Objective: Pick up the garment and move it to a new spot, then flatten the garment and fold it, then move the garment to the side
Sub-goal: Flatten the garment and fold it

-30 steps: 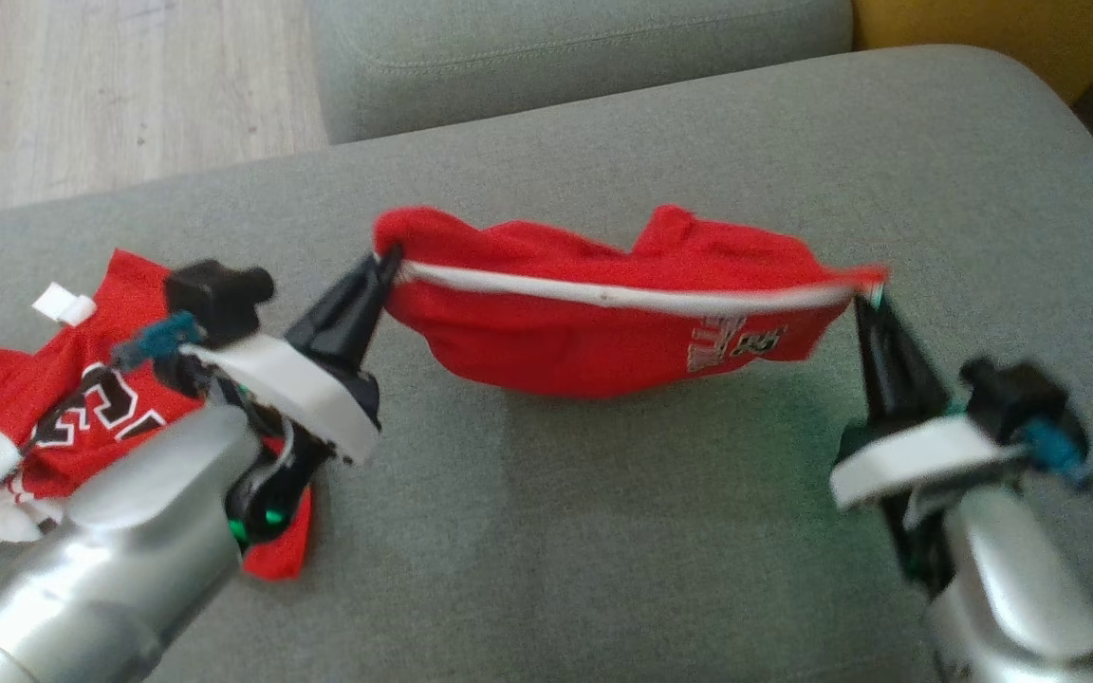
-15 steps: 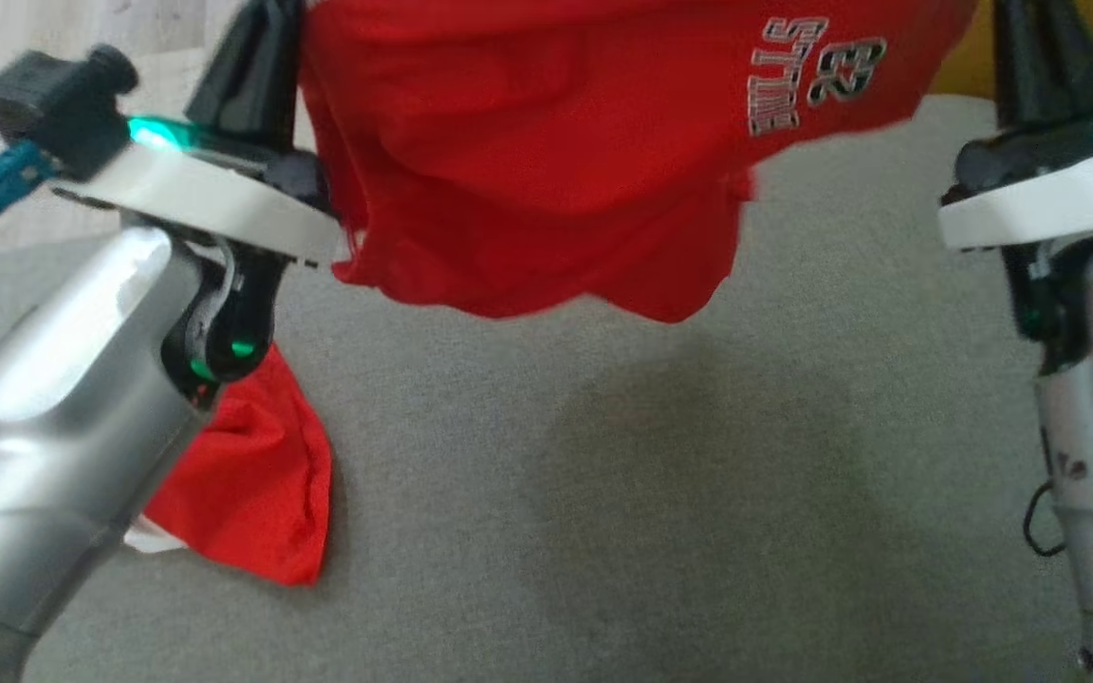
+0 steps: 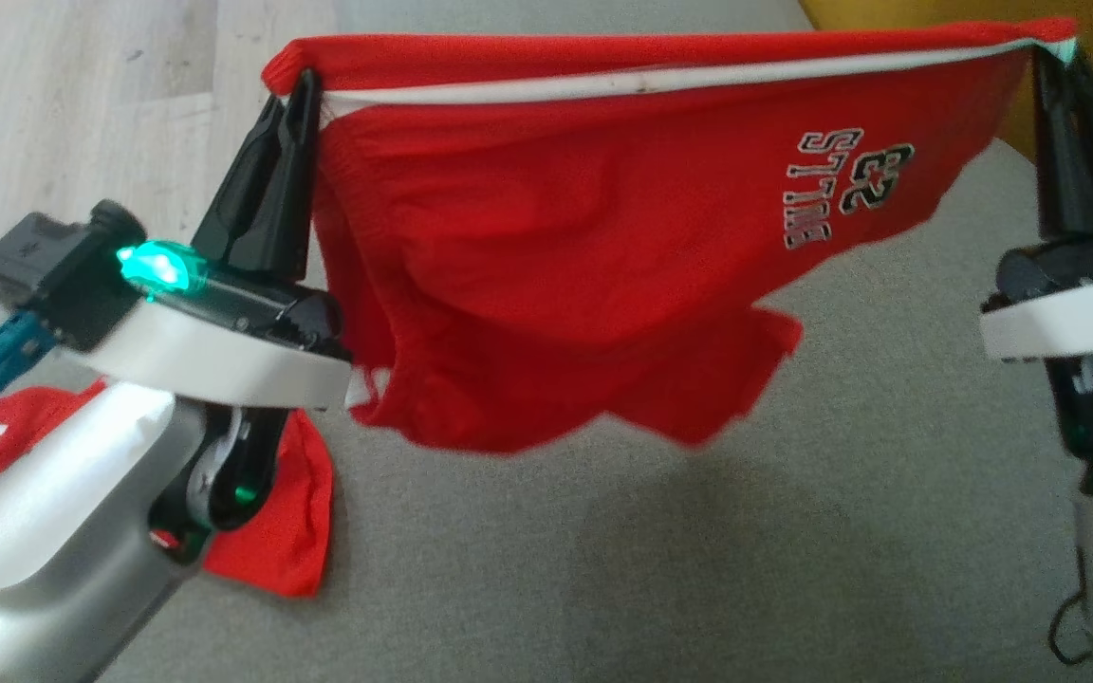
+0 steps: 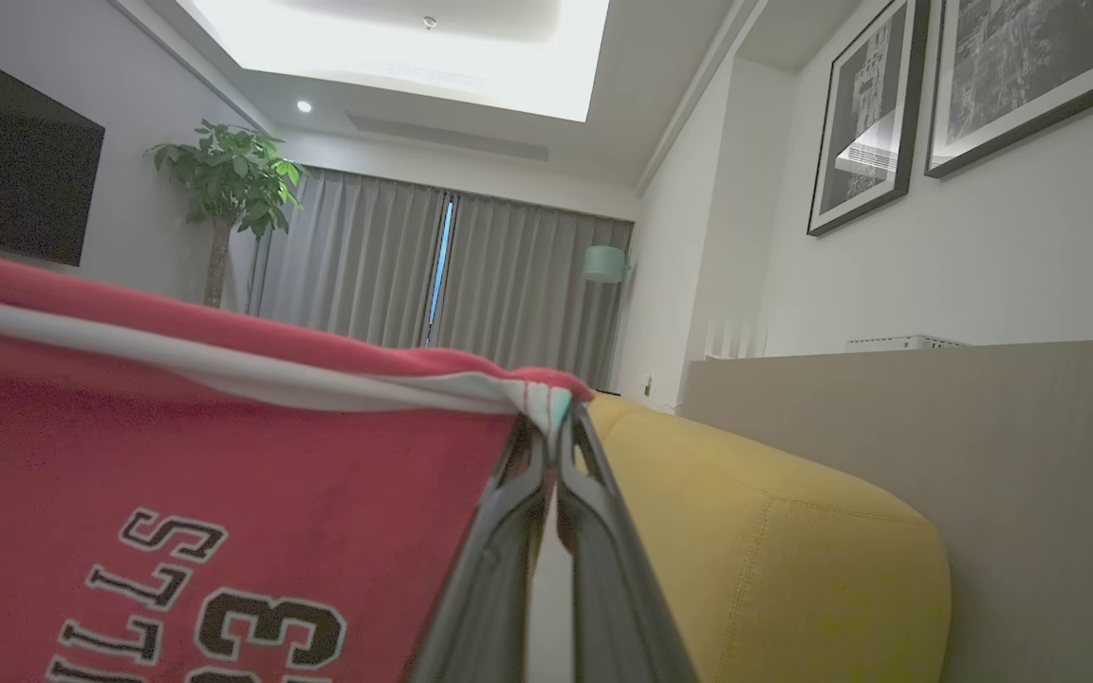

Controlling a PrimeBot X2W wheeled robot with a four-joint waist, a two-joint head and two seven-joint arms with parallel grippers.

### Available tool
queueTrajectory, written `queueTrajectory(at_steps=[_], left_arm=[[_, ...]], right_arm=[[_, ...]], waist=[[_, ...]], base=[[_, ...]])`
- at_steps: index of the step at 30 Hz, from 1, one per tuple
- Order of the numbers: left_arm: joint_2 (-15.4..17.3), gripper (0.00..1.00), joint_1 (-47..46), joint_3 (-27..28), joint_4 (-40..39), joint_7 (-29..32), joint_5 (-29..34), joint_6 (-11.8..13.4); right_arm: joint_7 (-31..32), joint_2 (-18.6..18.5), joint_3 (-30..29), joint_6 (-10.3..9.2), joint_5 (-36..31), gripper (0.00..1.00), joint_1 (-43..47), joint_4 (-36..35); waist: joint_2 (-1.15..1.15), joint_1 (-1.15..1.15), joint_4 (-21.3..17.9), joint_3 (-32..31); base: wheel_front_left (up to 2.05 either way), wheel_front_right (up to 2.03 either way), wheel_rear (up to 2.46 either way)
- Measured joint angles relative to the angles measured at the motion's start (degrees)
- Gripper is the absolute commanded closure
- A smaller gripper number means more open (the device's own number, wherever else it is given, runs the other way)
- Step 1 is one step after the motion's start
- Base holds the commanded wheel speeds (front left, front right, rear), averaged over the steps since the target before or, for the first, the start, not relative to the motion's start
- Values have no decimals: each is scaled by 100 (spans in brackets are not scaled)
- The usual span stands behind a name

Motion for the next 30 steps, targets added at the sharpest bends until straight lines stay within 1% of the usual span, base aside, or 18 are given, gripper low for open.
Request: queueTrajectory(at_steps=[3,6,8,10,12,14,17,19,23,24,27,30], left_arm=[[132,100,68,53,-297,131,-12,178],[124,100,49,53,-254,257,-46,185],[116,100,-19,21,-48,364,-60,109],[75,100,-248,-8,192,476,-13,23],[9,100,-659,-32,448,600,11,-140],[-107,100,-1229,-55,869,695,126,-334],[-267,100,-2098,-65,1574,737,392,-611],[-369,100,-2652,-67,2054,725,589,-810],[-710,100,-3597,21,2917,472,795,-1225],[-809,100,-3804,86,3131,381,811,-1345],[-1031,100,-4293,132,3697,170,881,-1552],[-1292,100,-4422,265,4151,54,867,-1748]], right_arm=[[233,-2,-138,0,-3,100,183,-366],[396,-82,-153,1,-42,100,171,-365],[424,-103,-120,1,-31,100,46,-154],[458,-134,-69,7,51,100,-282,245],[431,-189,-1,20,78,100,-798,649],[336,-310,126,20,74,100,-1463,1110],[86,-308,250,20,166,100,-2575,1866],[-123,-287,316,20,165,100,-3305,2417],[-704,-279,358,20,-1,100,-4521,3414],[-868,-266,323,20,-57,100,-4764,3654],[-1282,-146,168,21,-166,100,-5262,4241],[-1473,-107,176,21,-269,100,-5398,4742]], waist=[[0,0,-24,75],[0,0,-40,221],[0,0,-56,351],[0,0,-80,525],[0,1,-98,765],[0,2,-113,1055],[0,3,-142,1517],[0,4,-167,1831],[0,4,-212,2401],[-1,4,-224,2530],[0,3,-248,2852],[0,3,-240,3097]], base=[[0,0,0],[0,0,0],[0,0,0],[0,0,0],[0,0,0],[0,0,0],[0,0,0],[0,0,0],[0,0,0],[0,0,0],[0,0,0],[0,0,0]])
